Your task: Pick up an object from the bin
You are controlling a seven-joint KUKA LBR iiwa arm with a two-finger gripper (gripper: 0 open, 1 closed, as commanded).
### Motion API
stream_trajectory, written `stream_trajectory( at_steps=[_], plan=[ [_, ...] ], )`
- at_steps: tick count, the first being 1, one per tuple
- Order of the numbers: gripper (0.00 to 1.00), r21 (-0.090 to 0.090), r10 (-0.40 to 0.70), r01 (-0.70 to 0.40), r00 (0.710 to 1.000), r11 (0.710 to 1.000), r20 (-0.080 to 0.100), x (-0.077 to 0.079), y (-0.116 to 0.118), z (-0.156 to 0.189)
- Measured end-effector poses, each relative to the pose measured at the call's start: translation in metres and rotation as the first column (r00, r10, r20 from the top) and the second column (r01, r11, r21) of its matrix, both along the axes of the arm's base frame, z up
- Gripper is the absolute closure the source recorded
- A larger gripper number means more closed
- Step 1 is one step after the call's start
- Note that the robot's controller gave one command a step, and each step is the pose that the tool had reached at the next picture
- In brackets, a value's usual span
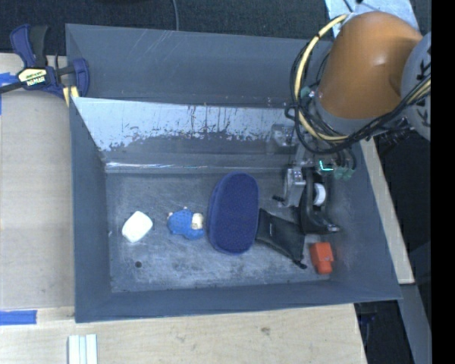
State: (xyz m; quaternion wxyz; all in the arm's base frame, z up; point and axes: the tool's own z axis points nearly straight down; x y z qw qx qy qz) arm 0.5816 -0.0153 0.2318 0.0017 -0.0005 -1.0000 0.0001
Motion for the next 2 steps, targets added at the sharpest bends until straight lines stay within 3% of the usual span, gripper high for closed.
stream_trajectory(
  at_steps=[1, 2],
  plan=[
    [0.00, -0.002, 0.137, -0.137, 0.991, 0.991, 0.008, -0.029, -0.035, -0.163],
    [0.00, -0.001, 0.270, -0.270, 0.963, 0.963, 0.003, -0.053, -0.063, -0.161]
  ],
)
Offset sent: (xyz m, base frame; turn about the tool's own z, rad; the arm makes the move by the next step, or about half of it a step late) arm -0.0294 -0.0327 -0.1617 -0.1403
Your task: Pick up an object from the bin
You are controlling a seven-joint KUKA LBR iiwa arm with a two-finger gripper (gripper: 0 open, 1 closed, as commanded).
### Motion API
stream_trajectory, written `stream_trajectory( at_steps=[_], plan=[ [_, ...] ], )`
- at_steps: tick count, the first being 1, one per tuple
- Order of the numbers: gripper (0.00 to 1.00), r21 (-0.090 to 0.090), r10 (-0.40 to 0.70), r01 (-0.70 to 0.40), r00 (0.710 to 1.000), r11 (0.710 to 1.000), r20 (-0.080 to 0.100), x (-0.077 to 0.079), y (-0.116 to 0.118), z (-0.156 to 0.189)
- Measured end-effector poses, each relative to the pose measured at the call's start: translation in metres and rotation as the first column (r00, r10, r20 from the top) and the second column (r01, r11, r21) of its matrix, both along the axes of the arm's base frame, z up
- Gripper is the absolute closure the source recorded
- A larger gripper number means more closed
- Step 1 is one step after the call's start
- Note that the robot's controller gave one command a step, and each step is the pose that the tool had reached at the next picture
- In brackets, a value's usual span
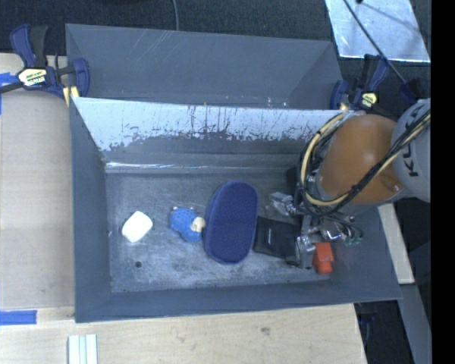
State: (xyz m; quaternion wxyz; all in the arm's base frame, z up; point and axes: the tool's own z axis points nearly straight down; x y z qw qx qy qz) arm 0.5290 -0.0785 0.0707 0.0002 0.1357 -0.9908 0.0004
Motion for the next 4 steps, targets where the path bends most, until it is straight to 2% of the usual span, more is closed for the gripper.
stream_trajectory(
  at_steps=[1, 2, 3, 4],
  plan=[
    [1.00, 0.001, 0.001, -0.001, 1.000, 1.000, 0.001, 0.000, 0.001, 0.000],
    [0.00, 0.001, 0.001, -0.001, 1.000, 1.000, 0.001, 0.000, 0.001, 0.000],
    [1.00, 0.001, 0.002, -0.002, 1.000, 1.000, 0.001, 0.001, 0.001, 0.000],
    [1.00, -0.001, -0.051, 0.051, 0.999, 0.999, 0.012, -0.011, -0.010, 0.130]
  ],
)
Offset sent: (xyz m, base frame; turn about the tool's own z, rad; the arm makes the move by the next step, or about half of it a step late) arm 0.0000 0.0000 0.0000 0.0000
